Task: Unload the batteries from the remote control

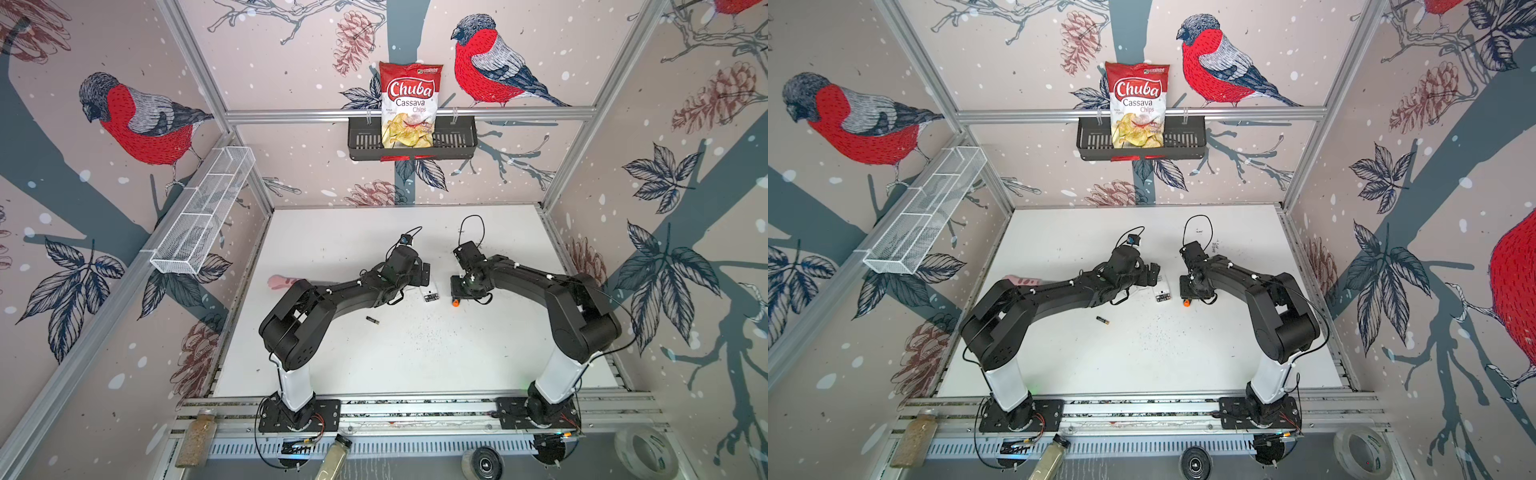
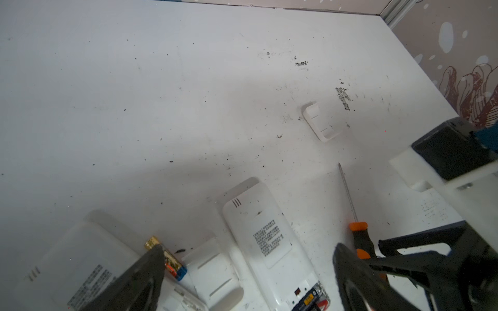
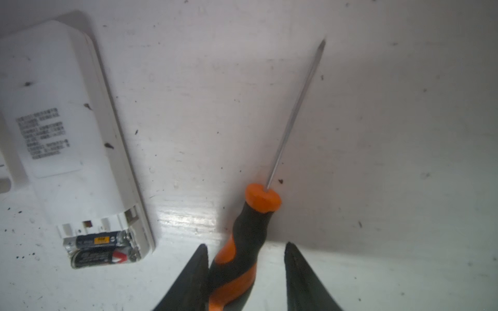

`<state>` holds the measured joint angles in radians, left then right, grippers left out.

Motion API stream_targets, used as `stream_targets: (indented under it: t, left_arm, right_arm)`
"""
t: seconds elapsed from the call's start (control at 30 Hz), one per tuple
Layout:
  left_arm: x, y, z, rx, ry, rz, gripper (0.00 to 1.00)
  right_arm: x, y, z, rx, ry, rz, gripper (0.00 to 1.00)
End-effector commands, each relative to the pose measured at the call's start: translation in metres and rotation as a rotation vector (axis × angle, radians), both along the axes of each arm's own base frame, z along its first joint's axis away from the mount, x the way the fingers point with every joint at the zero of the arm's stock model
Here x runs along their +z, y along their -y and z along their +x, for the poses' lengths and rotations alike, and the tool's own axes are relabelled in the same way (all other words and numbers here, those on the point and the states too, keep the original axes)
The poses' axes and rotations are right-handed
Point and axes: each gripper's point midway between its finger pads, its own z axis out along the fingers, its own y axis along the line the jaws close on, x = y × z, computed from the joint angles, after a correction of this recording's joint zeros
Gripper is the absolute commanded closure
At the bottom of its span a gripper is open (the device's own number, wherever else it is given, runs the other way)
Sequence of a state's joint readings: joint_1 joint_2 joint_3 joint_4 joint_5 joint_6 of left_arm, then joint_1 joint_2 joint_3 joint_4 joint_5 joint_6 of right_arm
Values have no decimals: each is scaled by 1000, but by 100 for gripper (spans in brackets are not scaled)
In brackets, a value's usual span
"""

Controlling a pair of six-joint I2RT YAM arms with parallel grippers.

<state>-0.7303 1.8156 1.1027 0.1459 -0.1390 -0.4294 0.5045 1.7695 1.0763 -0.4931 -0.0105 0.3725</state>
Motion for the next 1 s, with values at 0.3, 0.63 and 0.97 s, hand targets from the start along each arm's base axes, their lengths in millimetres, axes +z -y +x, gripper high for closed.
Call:
stream_targets:
  t: [0.3,0.63,0.97]
  left_arm:
    - [2,-19,-4,37,-25,41,4]
    - [12,-35,-6,33,-48,-78,4]
    - [33,-45,-15,-51,-82,-316,13]
  right_arm:
    - [-12,-8,-6,20,-25,6,60]
    - [-13,-11,-9,23,-13,14,71]
    - [33,-46,3,129,154,112,83]
